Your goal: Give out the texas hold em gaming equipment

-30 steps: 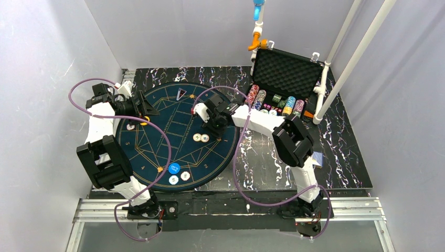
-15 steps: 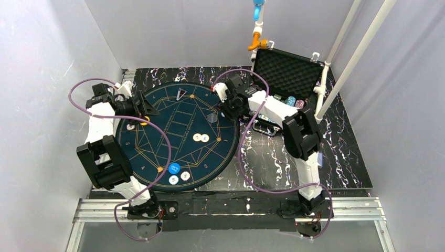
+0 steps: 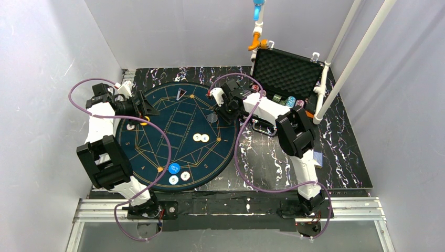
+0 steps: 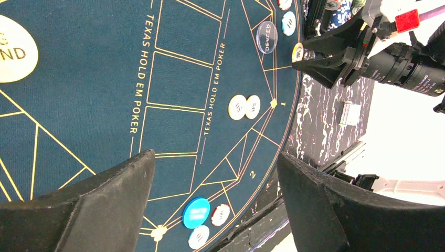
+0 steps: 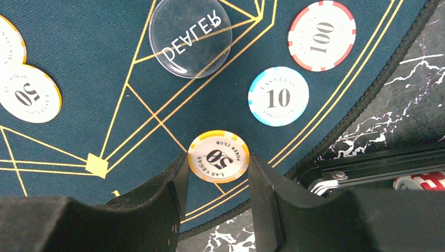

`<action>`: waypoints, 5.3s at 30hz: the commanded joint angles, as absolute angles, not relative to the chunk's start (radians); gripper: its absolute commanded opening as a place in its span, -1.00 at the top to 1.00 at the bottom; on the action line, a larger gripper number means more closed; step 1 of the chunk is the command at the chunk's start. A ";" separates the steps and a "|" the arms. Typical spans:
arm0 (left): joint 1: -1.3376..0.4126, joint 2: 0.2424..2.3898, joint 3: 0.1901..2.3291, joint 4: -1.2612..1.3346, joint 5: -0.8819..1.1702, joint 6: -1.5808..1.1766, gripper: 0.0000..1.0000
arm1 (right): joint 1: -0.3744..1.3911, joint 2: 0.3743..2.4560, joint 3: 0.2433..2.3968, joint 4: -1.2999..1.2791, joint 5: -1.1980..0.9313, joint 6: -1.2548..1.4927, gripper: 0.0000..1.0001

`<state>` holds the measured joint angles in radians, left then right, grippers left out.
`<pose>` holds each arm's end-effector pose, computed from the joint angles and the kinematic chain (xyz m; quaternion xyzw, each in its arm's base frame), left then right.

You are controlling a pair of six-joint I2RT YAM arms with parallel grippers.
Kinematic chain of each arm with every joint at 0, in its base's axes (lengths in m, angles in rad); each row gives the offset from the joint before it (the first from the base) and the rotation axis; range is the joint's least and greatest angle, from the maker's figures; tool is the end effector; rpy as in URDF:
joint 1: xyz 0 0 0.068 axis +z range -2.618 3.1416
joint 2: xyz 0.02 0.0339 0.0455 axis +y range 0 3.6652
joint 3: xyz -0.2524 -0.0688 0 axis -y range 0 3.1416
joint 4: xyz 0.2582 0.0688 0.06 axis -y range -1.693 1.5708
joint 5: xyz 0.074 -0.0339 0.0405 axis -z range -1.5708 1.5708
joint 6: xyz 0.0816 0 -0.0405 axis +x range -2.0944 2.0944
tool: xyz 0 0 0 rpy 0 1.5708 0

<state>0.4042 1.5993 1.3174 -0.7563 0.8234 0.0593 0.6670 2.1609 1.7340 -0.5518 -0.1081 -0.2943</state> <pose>0.3524 0.0856 0.2401 -0.0480 0.8891 -0.3203 0.3234 0.3928 0.3205 0.1422 -0.4556 0.8396 0.1048 0.2767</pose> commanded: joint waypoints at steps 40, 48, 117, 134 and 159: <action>0.411 1.606 1.339 -0.778 0.857 0.071 -0.70 | 0.906 2.232 1.827 -0.557 -0.157 -0.399 -0.56; 0.412 1.610 1.339 -0.778 0.858 0.073 -0.70 | 0.918 2.265 1.844 -0.546 -0.159 -0.387 -0.44; 0.650 1.706 1.386 -0.799 1.180 -0.045 -0.70 | 1.283 2.350 2.005 -0.385 -0.384 -0.227 0.29; 0.650 1.708 1.383 -0.841 1.180 -0.005 -0.70 | 1.290 2.396 2.039 -0.392 -0.386 -0.234 0.12; 0.647 1.719 1.442 -0.864 1.213 -0.004 -0.67 | 1.192 2.168 1.811 -0.386 -0.387 -0.234 -0.47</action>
